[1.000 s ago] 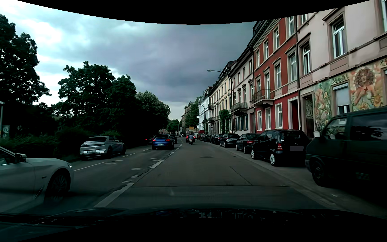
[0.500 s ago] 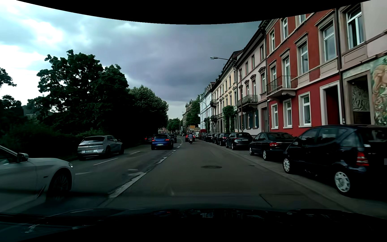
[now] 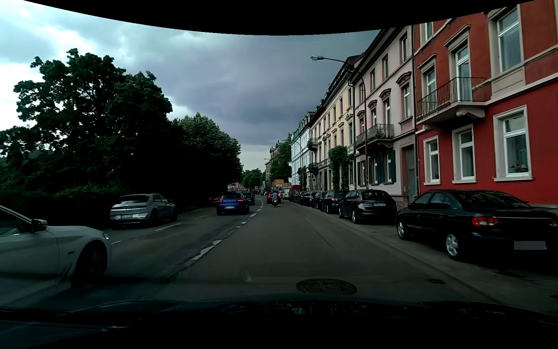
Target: Follow the waypoints while adhering to traffic rules and regulations
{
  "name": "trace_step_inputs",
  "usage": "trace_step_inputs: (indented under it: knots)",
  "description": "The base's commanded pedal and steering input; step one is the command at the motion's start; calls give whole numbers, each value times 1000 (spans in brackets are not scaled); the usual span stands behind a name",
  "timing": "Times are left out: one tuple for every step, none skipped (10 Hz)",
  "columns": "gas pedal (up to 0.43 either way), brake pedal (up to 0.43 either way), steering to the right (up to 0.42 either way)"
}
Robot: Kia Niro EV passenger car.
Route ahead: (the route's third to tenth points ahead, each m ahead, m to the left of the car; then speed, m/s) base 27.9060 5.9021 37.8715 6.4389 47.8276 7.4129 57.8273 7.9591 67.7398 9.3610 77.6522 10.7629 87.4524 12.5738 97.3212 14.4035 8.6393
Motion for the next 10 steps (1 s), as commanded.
trace_step_inputs:
  knots:
    - [59, 0, -10]
    - [59, 0, -10]
    - [59, 0, -10]
    - [59, 0, -10]
    - [59, 0, -10]
    - [59, 0, -9]
    - [59, 0, -9]
    - [59, 0, -10]
    - [59, 0, -10]
    - [59, 0, -9]
